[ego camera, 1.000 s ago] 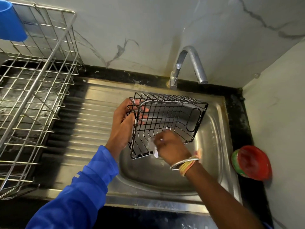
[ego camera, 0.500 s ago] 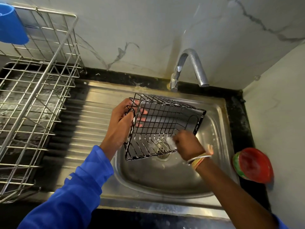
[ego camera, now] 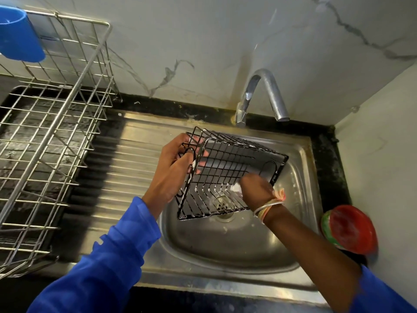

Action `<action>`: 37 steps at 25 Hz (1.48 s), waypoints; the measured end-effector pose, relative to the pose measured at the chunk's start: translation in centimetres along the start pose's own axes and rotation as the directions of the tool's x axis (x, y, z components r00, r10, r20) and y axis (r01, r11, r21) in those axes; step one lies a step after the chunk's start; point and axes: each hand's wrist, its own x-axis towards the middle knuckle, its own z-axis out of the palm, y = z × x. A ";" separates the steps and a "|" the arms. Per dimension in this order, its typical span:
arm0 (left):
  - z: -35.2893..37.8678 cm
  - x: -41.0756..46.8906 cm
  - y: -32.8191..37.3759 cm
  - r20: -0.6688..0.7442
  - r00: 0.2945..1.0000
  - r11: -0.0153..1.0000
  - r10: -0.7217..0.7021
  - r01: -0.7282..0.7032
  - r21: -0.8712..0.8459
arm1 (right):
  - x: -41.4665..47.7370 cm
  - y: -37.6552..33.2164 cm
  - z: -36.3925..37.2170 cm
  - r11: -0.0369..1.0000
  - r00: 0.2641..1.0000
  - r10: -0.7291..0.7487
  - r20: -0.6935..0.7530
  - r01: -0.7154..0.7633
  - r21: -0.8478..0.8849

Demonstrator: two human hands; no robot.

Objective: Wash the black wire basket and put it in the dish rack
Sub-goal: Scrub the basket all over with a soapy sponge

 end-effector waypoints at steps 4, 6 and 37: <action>-0.1 -0.2 0.5 -0.019 1.000 1.000 -0.001 0.002 0.024 | -0.1 -0.7 0.4 0.997 0.999 -0.034 0.022 0.035 -0.072; -0.3 -0.2 0.5 -0.010 0.999 0.996 0.044 -0.043 0.079 | 0.1 -0.2 0.4 0.998 0.996 0.013 0.086 -0.008 -0.064; -1.7 3.2 2.6 0.082 0.982 0.983 -0.171 0.165 0.083 | -4.2 3.9 2.8 0.899 0.898 -0.435 -0.066 0.428 -0.095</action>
